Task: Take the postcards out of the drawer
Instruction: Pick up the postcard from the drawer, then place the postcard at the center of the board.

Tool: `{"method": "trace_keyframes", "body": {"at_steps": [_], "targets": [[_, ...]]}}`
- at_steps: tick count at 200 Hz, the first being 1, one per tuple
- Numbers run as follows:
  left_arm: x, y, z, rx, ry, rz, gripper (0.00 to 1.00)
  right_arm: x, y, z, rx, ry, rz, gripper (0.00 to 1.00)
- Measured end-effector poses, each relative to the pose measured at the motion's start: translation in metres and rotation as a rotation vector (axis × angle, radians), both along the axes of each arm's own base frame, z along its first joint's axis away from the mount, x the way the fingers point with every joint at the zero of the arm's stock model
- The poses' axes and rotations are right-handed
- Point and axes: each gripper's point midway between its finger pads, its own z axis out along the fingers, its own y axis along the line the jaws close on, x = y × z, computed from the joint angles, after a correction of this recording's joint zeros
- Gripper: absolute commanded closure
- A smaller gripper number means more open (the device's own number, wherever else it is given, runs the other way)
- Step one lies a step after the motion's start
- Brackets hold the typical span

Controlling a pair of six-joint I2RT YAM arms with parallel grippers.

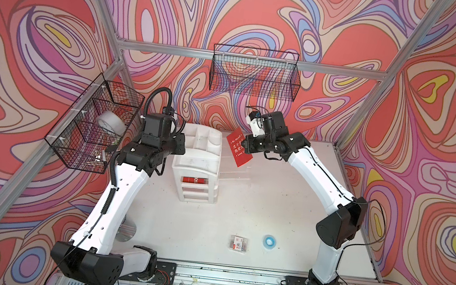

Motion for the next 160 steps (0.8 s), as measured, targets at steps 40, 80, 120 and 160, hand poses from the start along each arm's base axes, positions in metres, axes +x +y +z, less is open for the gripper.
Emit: {"method": "trace_keyframes", "body": {"at_steps": [40, 80, 120, 160], "targets": [[-0.016, -0.026, 0.016, -0.057, -0.034, -0.151, 0.54, -0.025, -0.002, 0.038, -0.069, -0.149, 0.203, 1.00], [-0.036, -0.074, 0.016, -0.084, -0.035, -0.371, 0.53, -0.060, -0.004, 0.044, -0.135, -0.220, 0.427, 1.00], [-0.055, -0.115, 0.007, -0.089, -0.034, -0.572, 0.54, -0.088, -0.004, 0.043, -0.162, -0.234, 0.599, 1.00], [-0.067, -0.133, 0.000, -0.112, -0.046, -0.693, 0.54, -0.113, 0.000, 0.043, -0.123, -0.230, 0.737, 1.00]]}}
